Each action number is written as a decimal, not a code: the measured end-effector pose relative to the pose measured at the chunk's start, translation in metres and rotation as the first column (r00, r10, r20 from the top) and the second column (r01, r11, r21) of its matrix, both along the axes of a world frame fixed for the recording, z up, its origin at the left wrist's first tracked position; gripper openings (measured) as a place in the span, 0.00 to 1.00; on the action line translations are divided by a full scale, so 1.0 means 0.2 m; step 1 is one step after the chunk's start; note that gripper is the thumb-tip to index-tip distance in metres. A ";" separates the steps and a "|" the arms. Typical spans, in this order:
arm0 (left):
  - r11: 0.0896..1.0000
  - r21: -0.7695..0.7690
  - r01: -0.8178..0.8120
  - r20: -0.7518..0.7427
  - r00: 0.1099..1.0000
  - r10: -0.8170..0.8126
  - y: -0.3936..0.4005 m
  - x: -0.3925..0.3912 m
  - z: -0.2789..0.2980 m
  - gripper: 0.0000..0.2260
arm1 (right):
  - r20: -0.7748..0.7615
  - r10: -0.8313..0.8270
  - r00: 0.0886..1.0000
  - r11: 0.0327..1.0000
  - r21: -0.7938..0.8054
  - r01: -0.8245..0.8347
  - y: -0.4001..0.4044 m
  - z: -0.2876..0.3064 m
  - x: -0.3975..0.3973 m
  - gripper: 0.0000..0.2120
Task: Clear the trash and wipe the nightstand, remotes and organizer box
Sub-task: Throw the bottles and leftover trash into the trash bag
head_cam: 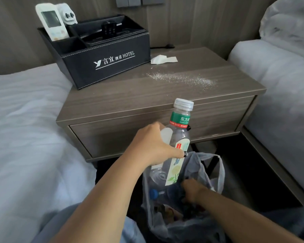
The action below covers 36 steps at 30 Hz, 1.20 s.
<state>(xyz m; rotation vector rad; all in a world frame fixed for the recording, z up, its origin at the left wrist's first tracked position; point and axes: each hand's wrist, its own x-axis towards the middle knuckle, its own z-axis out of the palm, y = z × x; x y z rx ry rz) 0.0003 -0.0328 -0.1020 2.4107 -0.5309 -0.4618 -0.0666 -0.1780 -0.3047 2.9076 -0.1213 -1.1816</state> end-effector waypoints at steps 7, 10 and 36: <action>0.984 0.127 0.127 0.037 0.990 -0.133 0.00 -0.01 -0.01 0.36 | 0.189 -0.298 0.936 0.908 0.358 0.217 -0.21 0.66 0.10 0.13; 0.948 0.268 0.173 0.057 0.979 -0.195 -0.04 -0.04 -0.07 0.37 | 0.165 -0.506 0.846 0.699 0.653 0.291 -0.29 0.98 0.00 0.11; 0.948 0.318 -0.021 0.226 0.973 -0.054 0.05 -0.02 -0.04 0.18 | 0.466 -0.100 0.879 0.950 0.307 -0.055 0.02 0.30 0.01 0.25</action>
